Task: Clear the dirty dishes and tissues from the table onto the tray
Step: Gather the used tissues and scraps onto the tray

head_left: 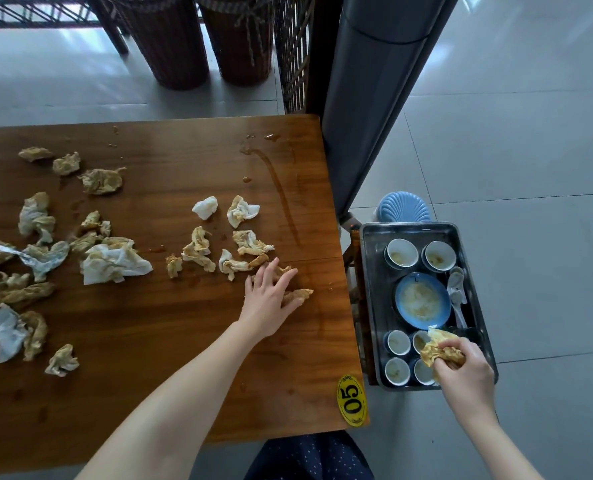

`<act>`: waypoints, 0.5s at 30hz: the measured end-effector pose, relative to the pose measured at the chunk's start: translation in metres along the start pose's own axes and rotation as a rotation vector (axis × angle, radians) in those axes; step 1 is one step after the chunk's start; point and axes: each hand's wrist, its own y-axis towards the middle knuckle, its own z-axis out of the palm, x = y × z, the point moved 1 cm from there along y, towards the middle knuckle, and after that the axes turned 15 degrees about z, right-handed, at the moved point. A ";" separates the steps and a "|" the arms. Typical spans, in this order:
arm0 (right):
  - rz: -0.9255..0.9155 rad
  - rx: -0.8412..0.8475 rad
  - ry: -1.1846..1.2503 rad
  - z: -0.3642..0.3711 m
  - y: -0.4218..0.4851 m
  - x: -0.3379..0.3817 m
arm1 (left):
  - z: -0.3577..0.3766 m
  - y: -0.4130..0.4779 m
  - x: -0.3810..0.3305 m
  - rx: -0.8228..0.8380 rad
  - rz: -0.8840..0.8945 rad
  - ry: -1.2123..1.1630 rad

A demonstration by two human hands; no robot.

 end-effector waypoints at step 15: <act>-0.014 0.031 -0.001 0.004 0.012 0.002 | -0.024 -0.005 -0.007 -0.433 -0.113 -0.401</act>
